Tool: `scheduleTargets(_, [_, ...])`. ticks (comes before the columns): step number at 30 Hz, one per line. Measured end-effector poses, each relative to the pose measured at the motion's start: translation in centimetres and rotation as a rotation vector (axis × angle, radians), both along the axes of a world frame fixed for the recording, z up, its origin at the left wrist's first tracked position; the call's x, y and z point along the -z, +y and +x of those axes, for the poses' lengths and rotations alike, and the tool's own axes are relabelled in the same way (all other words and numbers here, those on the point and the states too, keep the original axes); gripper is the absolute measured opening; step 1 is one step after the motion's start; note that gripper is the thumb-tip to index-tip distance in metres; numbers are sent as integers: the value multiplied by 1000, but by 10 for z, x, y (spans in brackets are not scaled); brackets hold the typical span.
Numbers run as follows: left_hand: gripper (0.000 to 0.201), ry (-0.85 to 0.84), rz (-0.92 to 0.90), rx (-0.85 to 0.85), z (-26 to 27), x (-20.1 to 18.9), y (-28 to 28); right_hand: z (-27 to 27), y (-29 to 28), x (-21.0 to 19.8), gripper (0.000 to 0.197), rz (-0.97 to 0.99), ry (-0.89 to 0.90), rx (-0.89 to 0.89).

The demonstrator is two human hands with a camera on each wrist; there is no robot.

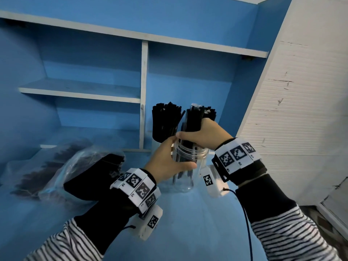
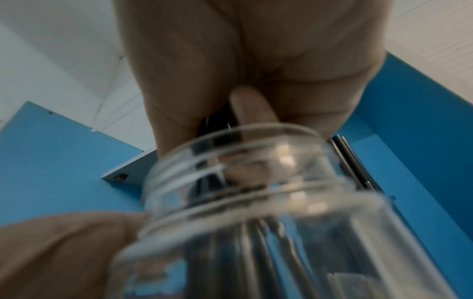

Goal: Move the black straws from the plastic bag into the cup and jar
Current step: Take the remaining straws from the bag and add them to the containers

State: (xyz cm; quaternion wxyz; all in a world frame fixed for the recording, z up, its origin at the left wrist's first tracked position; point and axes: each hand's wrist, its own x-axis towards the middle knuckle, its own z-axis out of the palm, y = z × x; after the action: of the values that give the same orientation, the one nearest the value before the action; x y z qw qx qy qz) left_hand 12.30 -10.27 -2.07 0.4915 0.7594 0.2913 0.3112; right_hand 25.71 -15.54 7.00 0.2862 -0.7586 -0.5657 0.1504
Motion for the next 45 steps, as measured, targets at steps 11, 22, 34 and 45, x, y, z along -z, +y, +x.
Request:
scheduleTargets(11, [97,-11,3,20,1,-1,2,4,2,9,28,319,-109,-75])
scheduleTargets(22, [122,47,2,55,-6,-2,6,-4,-5,9,45,387,-321,-134])
scheduleTargets(34, [29,68,272,-307,-132,-41,32,-88,-20,40,18,693,3,-338])
scheduleTargets(45, [29,326,310,-392,-206,-24,48,-104,22,105,46,-520,-385,-358])
